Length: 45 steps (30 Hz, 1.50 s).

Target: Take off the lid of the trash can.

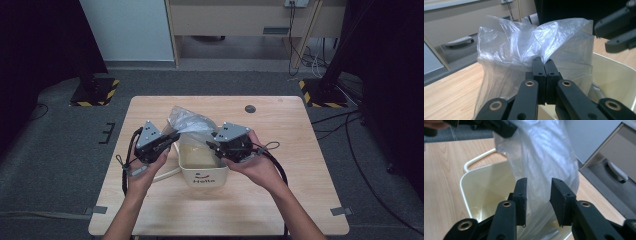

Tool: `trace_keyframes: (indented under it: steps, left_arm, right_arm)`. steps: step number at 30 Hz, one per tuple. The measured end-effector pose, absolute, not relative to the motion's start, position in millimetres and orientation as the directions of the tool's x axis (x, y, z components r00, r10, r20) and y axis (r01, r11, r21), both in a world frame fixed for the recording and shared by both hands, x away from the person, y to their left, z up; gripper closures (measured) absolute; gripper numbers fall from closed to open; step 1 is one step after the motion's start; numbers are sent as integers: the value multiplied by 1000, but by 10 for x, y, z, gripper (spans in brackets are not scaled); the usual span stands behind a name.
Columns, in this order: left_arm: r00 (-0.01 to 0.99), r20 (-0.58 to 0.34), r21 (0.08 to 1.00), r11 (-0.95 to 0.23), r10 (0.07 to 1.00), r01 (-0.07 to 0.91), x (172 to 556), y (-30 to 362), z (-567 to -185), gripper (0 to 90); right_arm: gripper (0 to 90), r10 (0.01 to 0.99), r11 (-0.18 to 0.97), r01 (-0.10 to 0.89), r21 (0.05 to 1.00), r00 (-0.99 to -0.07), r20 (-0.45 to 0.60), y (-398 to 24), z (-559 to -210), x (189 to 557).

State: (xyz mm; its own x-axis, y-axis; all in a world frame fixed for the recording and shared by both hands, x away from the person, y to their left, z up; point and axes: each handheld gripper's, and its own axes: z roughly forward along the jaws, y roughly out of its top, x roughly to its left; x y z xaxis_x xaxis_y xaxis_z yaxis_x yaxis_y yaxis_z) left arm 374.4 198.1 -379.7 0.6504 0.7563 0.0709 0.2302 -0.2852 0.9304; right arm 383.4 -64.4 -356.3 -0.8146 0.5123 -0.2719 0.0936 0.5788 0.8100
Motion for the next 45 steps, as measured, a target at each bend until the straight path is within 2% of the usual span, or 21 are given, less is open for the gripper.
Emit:
trace_keyframes:
  steps: [11, 21, 24, 25, 26, 31, 32, 33, 35, 39, 40, 41, 45]
  left_arm:
    - [656, 64, 929, -285, 752, 236, 3733, 1997, -3862, 895]
    - [665, 75, 926, -300, 743, 230, 3708, 1997, -3863, 896]
    - [664, 76, 927, -298, 743, 227, 3705, 1997, -3861, 895]
    - [664, 73, 929, -293, 745, 227, 3705, 2000, -3857, 895]
    - [664, 73, 929, -294, 744, 226, 3704, 2002, -3855, 895]
    - [664, 72, 933, -286, 745, 220, 3691, 2007, -3848, 894]
    - [664, 72, 933, -286, 745, 220, 3691, 2007, -3848, 893]
    - [662, 71, 936, -279, 746, 215, 3681, 2007, -3858, 885]
    - [657, 72, 940, -272, 751, 208, 3672, 2009, -3868, 834]
    - [625, 66, 953, -234, 778, 190, 3629, 2026, -3900, 586]
    - [614, 62, 957, -221, 786, 186, 3614, 2035, -3906, 586]
    - [598, 64, 964, -204, 799, 169, 3589, 2048, -3910, 465]
    - [576, 57, 978, -161, 816, 131, 3511, 2088, -3906, 393]
  right_arm:
    - [515, 533, 566, 70, 821, -791, -301, -576, -3467, 3947]
    - [507, 514, 598, 65, 799, -795, -321, -406, -3493, 4052]
    - [561, 506, 610, 67, 789, -800, -323, -348, -3521, 4072]
    - [626, 499, 624, 71, 778, -802, -327, -322, -3541, 4081]
    - [635, 495, 627, 70, 776, -805, -327, -316, -3548, 4084]
    - [796, 487, 643, 81, 762, -810, -325, -278, -3589, 4100]
    - [796, 487, 643, 81, 762, -810, -325, -278, -3589, 4100]
    - [868, 490, 637, 95, 765, -816, -306, -270, -3595, 4116]
    - [884, 492, 633, 97, 768, -816, -303, -267, -3595, 4118]
    - [898, 516, 612, 120, 782, -810, -279, -279, -3592, 4157]
    - [899, 519, 610, 122, 783, -808, -278, -288, -3591, 4169]
    - [900, 537, 594, 137, 793, -802, -263, -310, -3588, 4191]
    - [899, 554, 572, 156, 805, -797, -240, -349, -3572, 4214]
